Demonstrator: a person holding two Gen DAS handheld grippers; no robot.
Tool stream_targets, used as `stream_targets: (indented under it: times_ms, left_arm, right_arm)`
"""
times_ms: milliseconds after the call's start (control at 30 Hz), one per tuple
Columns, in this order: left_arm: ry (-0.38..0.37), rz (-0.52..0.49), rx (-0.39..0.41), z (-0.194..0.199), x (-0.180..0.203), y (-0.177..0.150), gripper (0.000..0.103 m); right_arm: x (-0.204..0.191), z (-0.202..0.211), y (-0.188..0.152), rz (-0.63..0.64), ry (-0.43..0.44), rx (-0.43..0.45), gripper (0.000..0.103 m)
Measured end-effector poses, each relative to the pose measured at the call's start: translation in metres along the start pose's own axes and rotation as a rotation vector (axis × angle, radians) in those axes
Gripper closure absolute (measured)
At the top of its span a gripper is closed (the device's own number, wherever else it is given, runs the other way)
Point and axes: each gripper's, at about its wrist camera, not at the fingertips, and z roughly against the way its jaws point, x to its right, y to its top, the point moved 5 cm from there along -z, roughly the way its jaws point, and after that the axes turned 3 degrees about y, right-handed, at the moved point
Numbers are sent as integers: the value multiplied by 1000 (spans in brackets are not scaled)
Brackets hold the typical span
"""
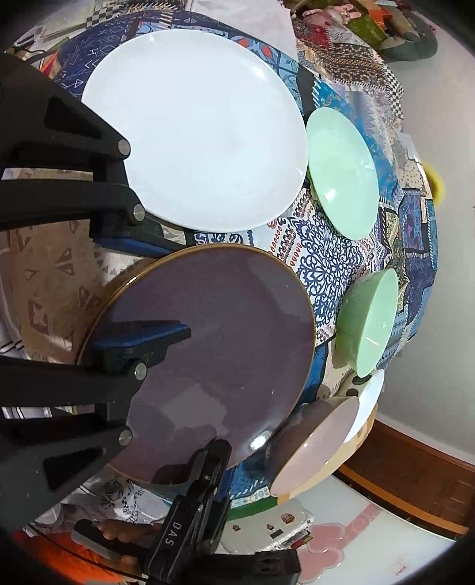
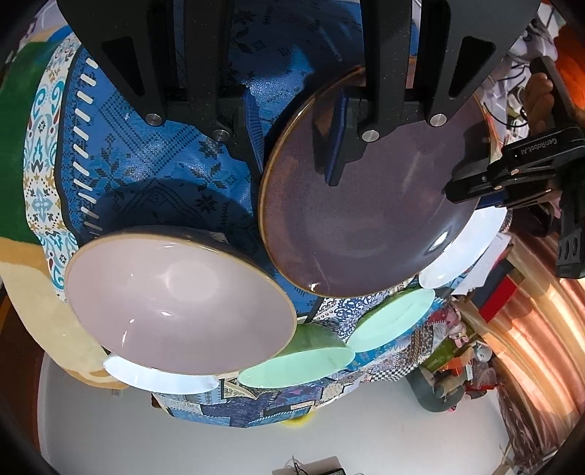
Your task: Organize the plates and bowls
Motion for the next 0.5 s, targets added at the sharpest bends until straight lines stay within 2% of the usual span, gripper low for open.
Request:
stream_targets:
  times_ms: [133,267,500]
  left_arm:
    - [40,-42,12,3,2,-4,67]
    - [41,-45,30,10,0,-5,67]
    - [57,-68,121,35,4,4,67]
  right_arm:
    - [1,2,2,-8,-4,1,73]
    - [0,6,1,-7,-18,6,73]
    - [-1,18,5,-10,-41,22,72]
